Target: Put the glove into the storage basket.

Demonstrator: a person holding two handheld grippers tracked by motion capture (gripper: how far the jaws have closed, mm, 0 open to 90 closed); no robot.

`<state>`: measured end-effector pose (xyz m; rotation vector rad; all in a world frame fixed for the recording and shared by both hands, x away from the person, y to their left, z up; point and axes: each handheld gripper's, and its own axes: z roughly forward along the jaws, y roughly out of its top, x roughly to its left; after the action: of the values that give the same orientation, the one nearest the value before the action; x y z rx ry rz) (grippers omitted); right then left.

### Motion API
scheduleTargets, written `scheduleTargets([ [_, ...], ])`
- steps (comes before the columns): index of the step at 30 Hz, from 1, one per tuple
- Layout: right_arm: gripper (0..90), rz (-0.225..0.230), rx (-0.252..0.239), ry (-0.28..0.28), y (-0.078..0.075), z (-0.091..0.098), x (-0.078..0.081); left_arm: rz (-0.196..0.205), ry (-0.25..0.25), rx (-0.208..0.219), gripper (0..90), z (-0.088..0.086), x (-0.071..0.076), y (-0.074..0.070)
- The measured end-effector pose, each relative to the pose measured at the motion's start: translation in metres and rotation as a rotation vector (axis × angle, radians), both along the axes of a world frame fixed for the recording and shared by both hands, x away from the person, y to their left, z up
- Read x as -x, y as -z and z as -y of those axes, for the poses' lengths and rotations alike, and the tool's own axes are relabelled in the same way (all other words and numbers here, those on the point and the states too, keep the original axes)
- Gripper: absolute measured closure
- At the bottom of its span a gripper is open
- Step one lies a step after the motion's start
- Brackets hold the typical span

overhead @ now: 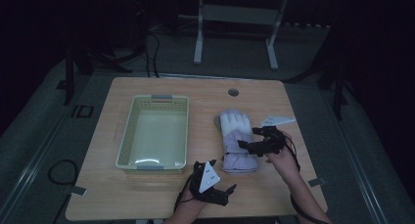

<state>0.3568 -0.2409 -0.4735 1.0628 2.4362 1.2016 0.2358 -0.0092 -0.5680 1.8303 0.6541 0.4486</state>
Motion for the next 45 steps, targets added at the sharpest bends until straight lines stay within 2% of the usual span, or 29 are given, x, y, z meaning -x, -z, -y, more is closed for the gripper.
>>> scheduleTargets([
  [1,14.4,0.0,0.0,0.0,0.0,0.0,0.0,0.0,0.003,0.01,0.6,0.001,0.001,-0.002],
  [2,14.6,0.043,-0.01,-0.014,-0.004,0.008,0.0,-0.01,0.015,0.017,0.6,0.002,0.003,-0.01],
  [3,14.6,0.043,-0.01,-0.014,-0.004,0.008,0.0,-0.01,0.015,0.017,0.6,0.002,0.003,-0.01],
  [4,14.6,0.08,-0.02,-0.003,-0.006,0.016,-0.002,-0.027,0.033,0.042,0.6,0.001,0.004,-0.018],
  [5,14.6,0.08,-0.02,-0.003,-0.006,0.016,-0.002,-0.027,0.033,0.042,0.6,0.001,0.004,-0.018],
  [6,15.5,0.101,-0.004,0.013,-0.008,0.024,-0.002,-0.011,0.022,0.068,0.6,-0.002,0.004,-0.029],
  [7,15.5,0.101,-0.004,0.013,-0.008,0.024,-0.002,-0.011,0.022,0.068,0.6,-0.002,0.004,-0.029],
  [8,15.5,0.09,0.008,0.021,-0.009,0.031,-0.003,-0.012,0.006,0.083,0.6,-0.004,0.003,-0.041],
  [9,15.5,0.09,0.008,0.021,-0.009,0.031,-0.003,-0.012,0.006,0.083,0.6,-0.004,0.003,-0.041],
  [11,14.0,0.087,-0.004,0.029,-0.01,0.037,-0.003,-0.034,0.001,0.113,0.6,-0.006,-0.002,-0.053],
  [12,13.0,0.101,0.009,0.04,-0.011,0.04,-0.003,-0.037,-0.01,0.121,0.6,-0.005,-0.007,-0.06],
  [13,13.0,0.101,0.009,0.04,-0.011,0.04,-0.003,-0.037,-0.01,0.121,0.6,-0.005,-0.007,-0.06],
  [14,12.3,0.096,0.008,0.041,-0.011,0.044,-0.004,-0.022,-0.034,0.086,0.6,-0.001,-0.011,-0.068],
  [17,12.2,0.083,0.0,0.047,-0.012,0.048,-0.006,-0.023,-0.016,0.082,0.6,0.003,-0.018,-0.074],
  [18,11.2,0.058,-0.035,0.051,-0.012,0.051,-0.01,-0.036,-0.007,0.085,0.6,0.007,-0.027,-0.08],
  [19,11.2,0.058,-0.035,0.051,-0.012,0.051,-0.01,-0.036,-0.007,0.085,0.6,0.007,-0.027,-0.08],
  [20,10.5,0.066,-0.042,0.077,-0.011,0.052,-0.013,-0.066,0.01,0.077,0.6,0.011,-0.038,-0.084],
  [21,10.5,0.066,-0.042,0.077,-0.011,0.052,-0.013,-0.066,0.01,0.077,0.6,0.011,-0.038,-0.084],
  [23,10.5,0.051,-0.043,0.061,-0.009,0.052,-0.016,-0.111,0.02,0.072,0.7,0.018,-0.054,-0.089],
  [27,16.1,0.077,-0.02,0.054,-0.007,0.056,-0.021,-0.111,-0.008,0.051,0.6,0.025,-0.072,-0.093],
  [30,21.3,0.09,-0.019,0.044,-0.004,0.062,-0.024,-0.136,-0.024,0.038,0.7,0.029,-0.086,-0.093],
  [32,22.9,0.099,-0.036,0.038,-0.003,0.065,-0.025,-0.146,-0.043,0.022,0.7,0.033,-0.093,-0.093],
  [34,23.8,0.103,-0.024,0.034,-0.002,0.065,-0.027,-0.165,-0.04,0.033,0.7,0.035,-0.1,-0.092],
  [37,25.4,0.105,-0.022,0.024,0.0,0.065,-0.028,-0.153,-0.05,0.015,1.8,0.039,-0.105,-0.093],
  [38,26.5,0.109,-0.018,0.025,0.001,0.063,-0.029,-0.147,-0.087,-0.005,1.8,0.04,-0.111,-0.094],
  [39,28.7,0.107,-0.026,0.015,0.004,0.06,-0.029,-0.153,-0.099,-0.001,14.3,0.039,-0.114,-0.094],
  [40,28.9,0.107,-0.03,0.013,0.005,0.059,-0.03,-0.17,-0.104,0.001,14.8,0.038,-0.118,-0.093],
  [43,30.7,0.096,-0.023,0.005,0.011,0.052,-0.03,-0.226,-0.143,-0.034,17.3,0.033,-0.127,-0.085],
  [45,31.9,0.089,-0.02,-0.002,0.015,0.049,-0.031,-0.243,-0.173,-0.048,20.5,0.03,-0.131,-0.078],
])
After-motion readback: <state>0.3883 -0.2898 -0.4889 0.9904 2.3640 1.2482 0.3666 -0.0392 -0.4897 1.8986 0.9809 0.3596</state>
